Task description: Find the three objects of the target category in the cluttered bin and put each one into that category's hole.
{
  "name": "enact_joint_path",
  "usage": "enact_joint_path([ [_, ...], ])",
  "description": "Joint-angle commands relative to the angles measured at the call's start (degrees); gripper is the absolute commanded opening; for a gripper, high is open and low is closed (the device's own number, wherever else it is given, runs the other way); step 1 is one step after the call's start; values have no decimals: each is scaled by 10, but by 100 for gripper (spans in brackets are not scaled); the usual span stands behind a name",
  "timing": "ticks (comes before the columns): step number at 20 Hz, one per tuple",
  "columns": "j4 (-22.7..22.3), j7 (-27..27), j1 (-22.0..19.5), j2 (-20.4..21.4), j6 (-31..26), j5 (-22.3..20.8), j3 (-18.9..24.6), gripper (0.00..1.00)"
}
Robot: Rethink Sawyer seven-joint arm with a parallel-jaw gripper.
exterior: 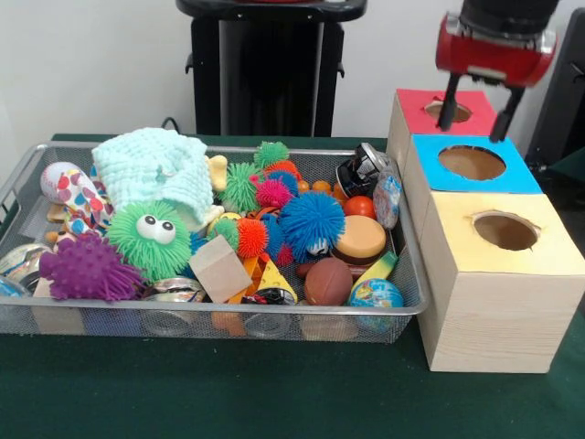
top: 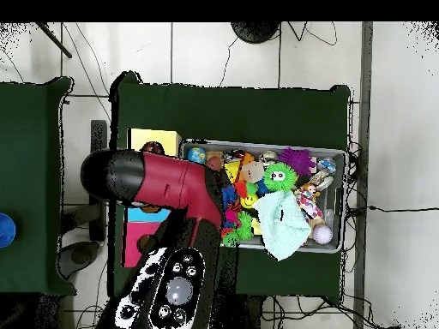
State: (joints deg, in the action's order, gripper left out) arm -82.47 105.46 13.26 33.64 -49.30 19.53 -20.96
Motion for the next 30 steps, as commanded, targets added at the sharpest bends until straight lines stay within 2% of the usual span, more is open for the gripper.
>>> enact_joint_path([
  [1, 11, 71, -36, 18, -49, -25, 11, 100],
  [4, 22, 68, -39, 21, -50, -43, 5, 100],
  [11, 3, 32, -67, 31, -29, -67, 8, 100],
  [14, 14, -18, -94, 27, -19, -92, 26, 100],
  [15, 12, -37, -111, 25, -3, -93, 43, 100],
  [20, 21, -95, -170, 14, 1, -105, 98, 100],
  [30, 37, -152, -246, 19, -10, -170, 165, 100],
])
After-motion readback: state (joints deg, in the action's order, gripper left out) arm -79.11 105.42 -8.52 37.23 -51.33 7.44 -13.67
